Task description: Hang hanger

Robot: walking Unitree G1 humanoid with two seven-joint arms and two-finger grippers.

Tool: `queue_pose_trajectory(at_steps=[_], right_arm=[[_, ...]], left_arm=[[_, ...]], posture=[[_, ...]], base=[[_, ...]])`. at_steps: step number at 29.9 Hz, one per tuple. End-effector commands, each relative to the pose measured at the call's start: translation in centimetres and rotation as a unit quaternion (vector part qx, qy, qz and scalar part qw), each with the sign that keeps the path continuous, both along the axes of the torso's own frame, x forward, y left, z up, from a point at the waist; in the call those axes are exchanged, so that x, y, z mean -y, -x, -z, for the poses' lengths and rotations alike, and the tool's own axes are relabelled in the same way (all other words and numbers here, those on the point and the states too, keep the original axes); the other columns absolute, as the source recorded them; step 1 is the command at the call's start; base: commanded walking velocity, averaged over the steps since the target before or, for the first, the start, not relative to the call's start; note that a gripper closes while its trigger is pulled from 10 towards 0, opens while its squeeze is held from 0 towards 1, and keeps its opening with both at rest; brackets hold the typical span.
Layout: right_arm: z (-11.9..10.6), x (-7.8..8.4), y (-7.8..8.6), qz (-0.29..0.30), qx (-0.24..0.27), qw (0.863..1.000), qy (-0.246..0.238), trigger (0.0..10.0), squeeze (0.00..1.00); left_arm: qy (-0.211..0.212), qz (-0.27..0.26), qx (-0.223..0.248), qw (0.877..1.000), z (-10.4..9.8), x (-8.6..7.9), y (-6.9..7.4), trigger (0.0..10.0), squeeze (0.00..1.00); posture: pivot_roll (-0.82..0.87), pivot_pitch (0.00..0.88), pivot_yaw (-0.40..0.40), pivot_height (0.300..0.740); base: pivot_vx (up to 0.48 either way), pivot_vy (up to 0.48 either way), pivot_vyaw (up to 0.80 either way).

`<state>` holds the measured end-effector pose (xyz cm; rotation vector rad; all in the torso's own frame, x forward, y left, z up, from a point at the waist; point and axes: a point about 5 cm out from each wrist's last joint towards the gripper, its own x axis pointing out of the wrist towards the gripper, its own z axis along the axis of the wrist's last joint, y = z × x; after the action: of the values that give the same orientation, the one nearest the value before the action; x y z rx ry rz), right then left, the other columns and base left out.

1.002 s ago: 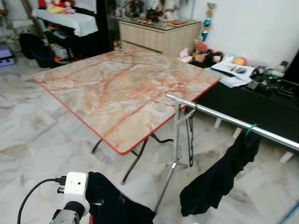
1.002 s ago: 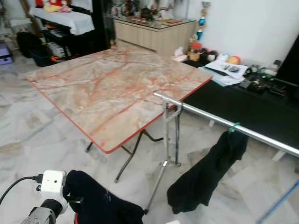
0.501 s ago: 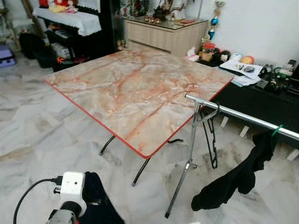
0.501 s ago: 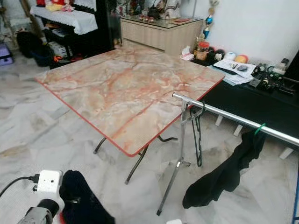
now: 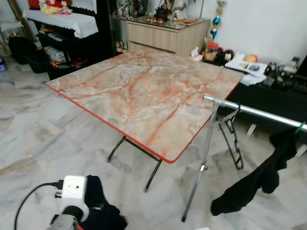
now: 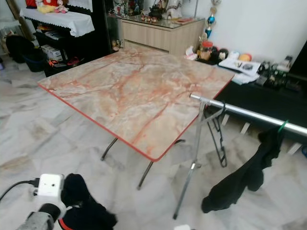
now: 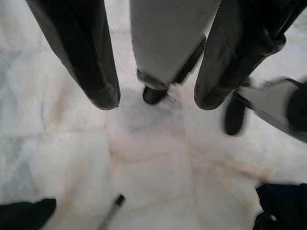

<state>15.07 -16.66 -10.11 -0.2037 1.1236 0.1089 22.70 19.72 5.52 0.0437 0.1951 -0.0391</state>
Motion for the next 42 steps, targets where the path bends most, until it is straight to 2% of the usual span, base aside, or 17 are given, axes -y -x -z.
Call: queue_pose_trajectory(at_steps=[1, 31, 36, 42], right_arm=[[-0.2, -0.85, -0.63, 0.001, 0.009, 1.0, -0.012, 10.0, 0.0], [-0.21, -0.79, -0.64, 0.006, 0.012, 1.0, -0.011, 10.0, 0.0], [-0.2, -0.78, -0.62, 0.005, 0.011, 1.0, -0.011, 10.0, 0.0], [-0.19, -0.76, -0.61, 0.002, 0.008, 1.0, -0.01, 10.0, 0.0]], left_arm=[[-0.004, -0.004, 0.016, 1.0, -0.79, -0.45, -0.23, 10.0, 0.0], [-0.005, -0.006, 0.021, 1.0, -1.01, -0.61, -0.36, 10.0, 0.0], [-0.016, 0.0, 0.026, 1.0, -1.12, -0.58, -0.39, 10.0, 0.0], [-0.009, 0.0, 0.033, 0.999, -1.32, -0.48, -0.31, 10.0, 0.0]], posture=[[0.21, 0.008, -0.003, 0.74], [0.21, 0.011, -0.007, 0.74], [0.21, 0.012, -0.008, 0.74], [0.21, 0.011, -0.008, 0.74]], base=[[0.0, 0.341, 0.0], [0.0, 0.342, 0.0], [0.0, 0.048, 0.0], [0.0, 0.0, -0.8]])
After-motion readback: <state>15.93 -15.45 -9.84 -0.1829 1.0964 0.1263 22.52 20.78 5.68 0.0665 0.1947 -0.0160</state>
